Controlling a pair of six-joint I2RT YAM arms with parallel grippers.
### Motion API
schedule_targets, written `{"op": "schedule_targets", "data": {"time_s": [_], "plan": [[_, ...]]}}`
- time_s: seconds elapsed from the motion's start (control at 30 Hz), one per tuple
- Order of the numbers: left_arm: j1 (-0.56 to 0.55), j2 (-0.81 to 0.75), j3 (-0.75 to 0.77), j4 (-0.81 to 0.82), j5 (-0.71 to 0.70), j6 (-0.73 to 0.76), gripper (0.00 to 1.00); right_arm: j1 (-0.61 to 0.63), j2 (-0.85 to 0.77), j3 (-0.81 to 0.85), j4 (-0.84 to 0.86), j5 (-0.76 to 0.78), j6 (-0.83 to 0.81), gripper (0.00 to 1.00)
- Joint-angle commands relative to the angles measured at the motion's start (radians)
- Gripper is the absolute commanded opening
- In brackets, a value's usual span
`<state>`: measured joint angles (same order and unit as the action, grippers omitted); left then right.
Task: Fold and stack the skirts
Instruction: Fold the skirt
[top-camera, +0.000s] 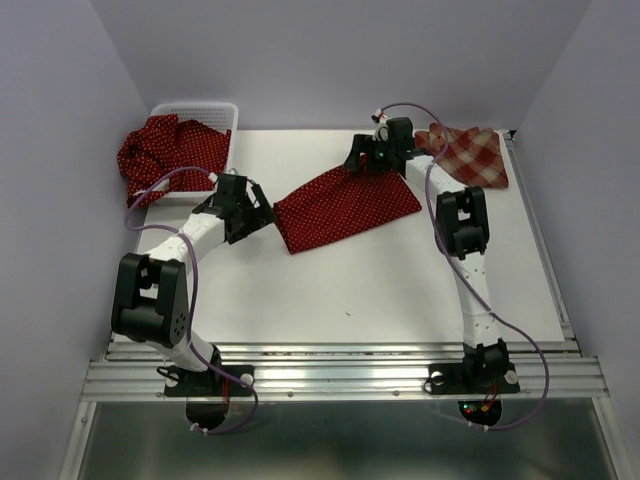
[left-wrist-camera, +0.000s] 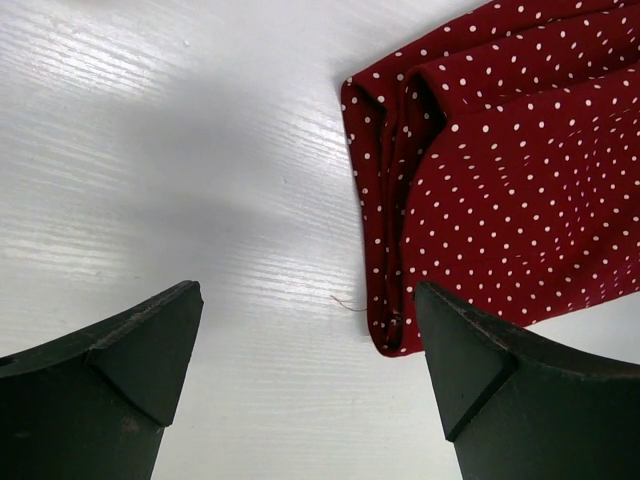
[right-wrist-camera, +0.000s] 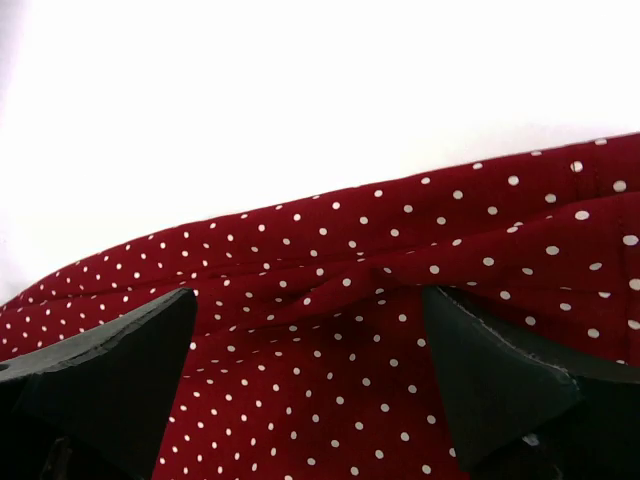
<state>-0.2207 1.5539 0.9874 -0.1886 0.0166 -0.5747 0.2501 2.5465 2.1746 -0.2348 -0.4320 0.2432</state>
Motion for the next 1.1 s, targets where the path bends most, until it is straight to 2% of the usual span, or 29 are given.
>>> {"op": "schedule_targets", "data": {"time_s": [0.0,0.2,0.27,0.57,0.7,1.07], "plan": [[0.001,-0.060,-0.007,-0.022,-0.037,0.029,0.99,0.003,0.011,0.071,0.045,0.021,0.021,1.00],[0.001,-0.064,-0.027,0.011,-0.021,0.026,0.99,0.003,-0.113,-0.018,0.045,0.018,-0.010,1.00],[0.001,-0.060,-0.027,0.038,0.025,0.021,0.99,0.003,-0.204,-0.091,0.043,0.029,-0.030,1.00],[-0.009,-0.002,-0.073,0.152,0.112,0.018,0.99,0.003,-0.497,-0.451,0.034,0.225,-0.087,1.00],[-0.022,0.079,-0.046,0.231,0.163,0.009,0.99,0.003,-0.581,-0.565,0.028,0.328,-0.088,1.00],[-0.052,0.227,0.010,0.296,0.181,-0.017,0.99,0.003,-0.669,-0.661,0.028,0.352,-0.079,1.00]]}}
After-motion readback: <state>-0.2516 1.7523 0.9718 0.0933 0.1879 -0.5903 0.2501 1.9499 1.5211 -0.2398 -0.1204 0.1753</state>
